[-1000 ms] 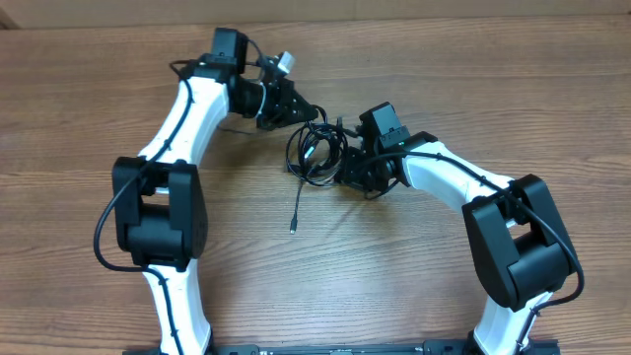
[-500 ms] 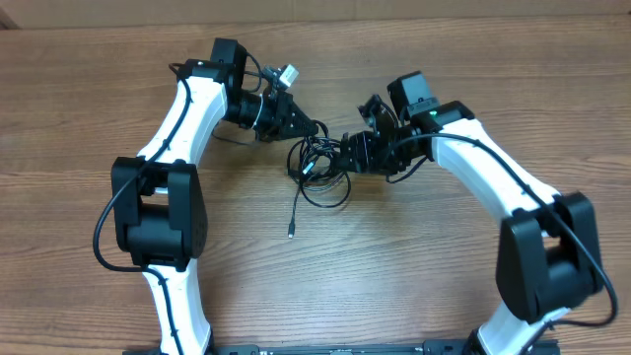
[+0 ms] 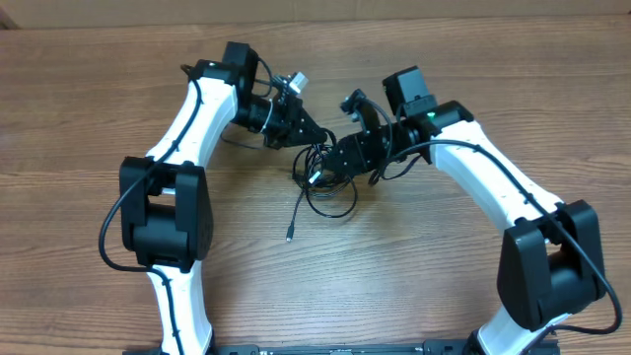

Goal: Untangle cables

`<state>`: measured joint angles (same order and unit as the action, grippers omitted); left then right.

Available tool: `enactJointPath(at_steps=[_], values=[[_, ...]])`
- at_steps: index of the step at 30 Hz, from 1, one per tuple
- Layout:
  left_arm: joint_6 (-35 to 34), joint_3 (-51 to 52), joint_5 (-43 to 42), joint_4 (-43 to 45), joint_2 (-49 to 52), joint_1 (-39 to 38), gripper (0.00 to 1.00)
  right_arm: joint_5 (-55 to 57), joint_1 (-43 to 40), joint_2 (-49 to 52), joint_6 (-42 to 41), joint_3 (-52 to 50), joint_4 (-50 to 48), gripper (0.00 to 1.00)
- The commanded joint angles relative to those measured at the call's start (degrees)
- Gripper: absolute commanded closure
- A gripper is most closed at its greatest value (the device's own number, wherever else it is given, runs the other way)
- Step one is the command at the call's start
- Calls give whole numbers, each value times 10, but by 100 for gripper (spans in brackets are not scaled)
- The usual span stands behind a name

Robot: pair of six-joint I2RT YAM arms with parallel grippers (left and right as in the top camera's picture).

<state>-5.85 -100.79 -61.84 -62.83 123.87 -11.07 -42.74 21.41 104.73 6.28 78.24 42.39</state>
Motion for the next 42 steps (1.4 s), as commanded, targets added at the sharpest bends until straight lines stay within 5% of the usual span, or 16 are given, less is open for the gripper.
enactJointPath(at_steps=[1,5,42], values=[[-47,-16,-23,-5,-7,-11,96,-9,8,-6,30,10,-21,57],[-47,-16,-23,-16,-7,-11,96,11,6,-6,11,10,-43,66],[-149,-16,7,-14,-7,-11,96,153,9,-5,-54,0,-48,73]])
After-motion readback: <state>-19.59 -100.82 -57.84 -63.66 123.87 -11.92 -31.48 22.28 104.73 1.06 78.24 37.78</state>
